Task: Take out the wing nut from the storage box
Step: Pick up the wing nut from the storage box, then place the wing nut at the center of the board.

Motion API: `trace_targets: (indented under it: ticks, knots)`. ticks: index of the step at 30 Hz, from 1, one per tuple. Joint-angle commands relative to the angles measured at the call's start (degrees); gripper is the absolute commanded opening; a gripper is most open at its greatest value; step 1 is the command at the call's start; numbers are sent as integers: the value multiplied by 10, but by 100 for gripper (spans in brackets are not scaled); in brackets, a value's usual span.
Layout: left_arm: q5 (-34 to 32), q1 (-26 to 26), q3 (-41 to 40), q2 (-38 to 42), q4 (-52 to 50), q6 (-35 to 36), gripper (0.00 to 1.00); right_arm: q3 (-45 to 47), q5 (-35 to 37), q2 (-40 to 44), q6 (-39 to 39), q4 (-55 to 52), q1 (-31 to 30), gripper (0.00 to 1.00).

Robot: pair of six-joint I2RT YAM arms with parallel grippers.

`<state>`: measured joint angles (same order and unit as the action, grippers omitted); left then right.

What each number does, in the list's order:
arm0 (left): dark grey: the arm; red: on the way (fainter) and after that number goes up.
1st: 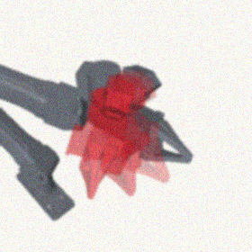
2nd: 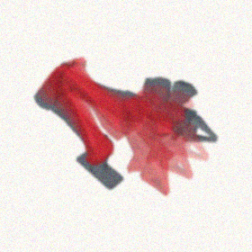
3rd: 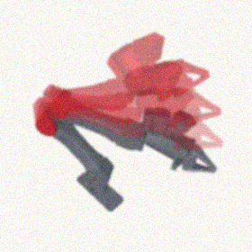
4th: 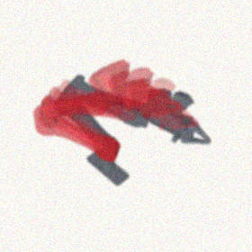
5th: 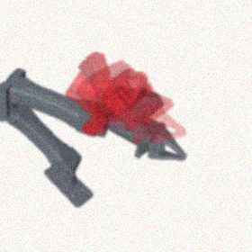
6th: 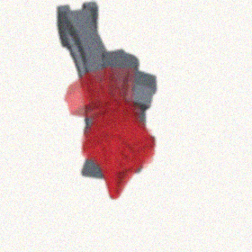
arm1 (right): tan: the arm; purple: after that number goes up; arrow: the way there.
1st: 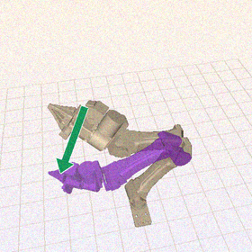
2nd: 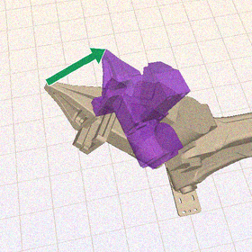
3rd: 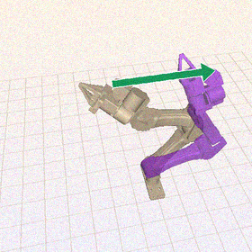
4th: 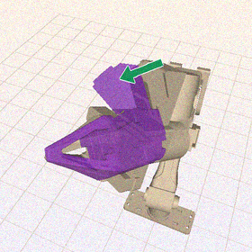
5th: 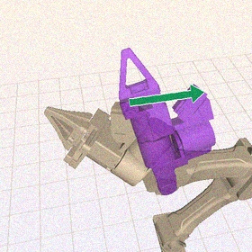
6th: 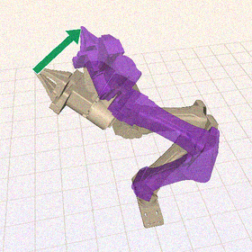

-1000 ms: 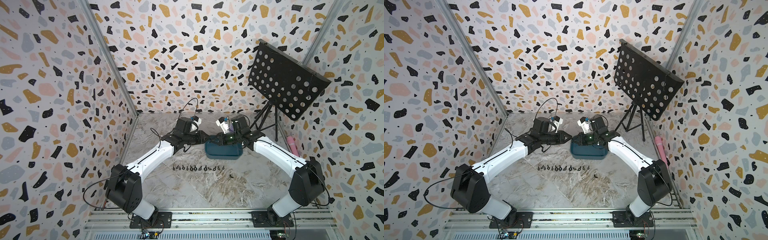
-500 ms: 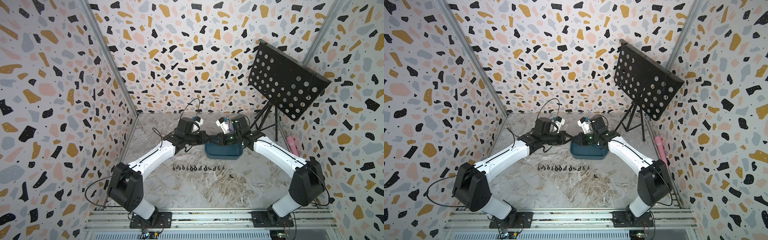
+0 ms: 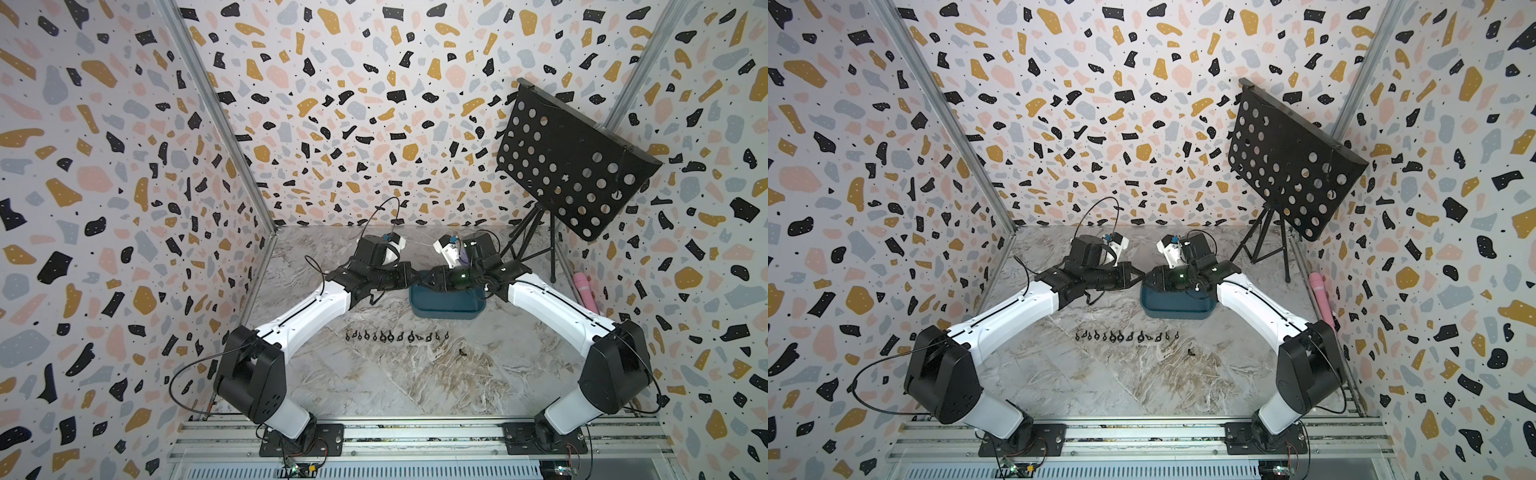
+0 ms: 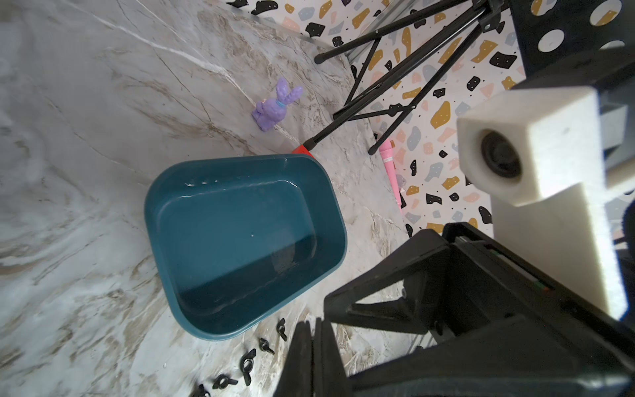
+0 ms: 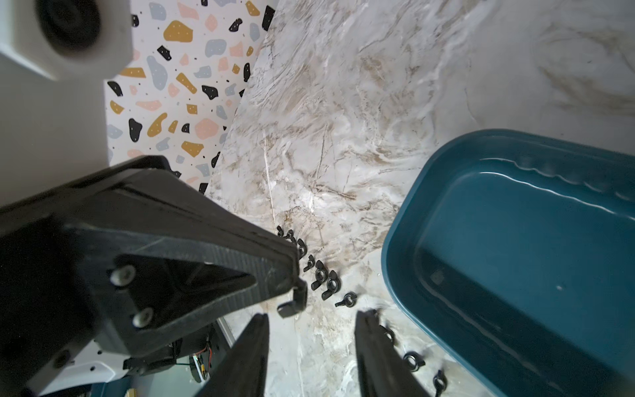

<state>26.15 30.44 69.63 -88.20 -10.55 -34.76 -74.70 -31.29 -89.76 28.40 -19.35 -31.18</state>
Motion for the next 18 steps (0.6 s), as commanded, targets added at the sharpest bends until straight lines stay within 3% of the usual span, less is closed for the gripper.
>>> trace_targets:
  ticks: [1, 8, 10, 18]
  knots:
    - [-27, -9, -1, 35, -17, 20, 0, 6, 30, 47, -1, -8, 5, 56]
    - [-90, -46, -39, 92, -74, 26, 0, 24, 56, 63, 0, -8, 10, 85]
    - [-111, -59, -53, 113, -94, 31, 0, 29, 61, 67, 2, -5, 12, 98]
    - [-215, -90, -96, 192, -178, 46, 0, 37, 74, 76, 6, -5, 14, 100]
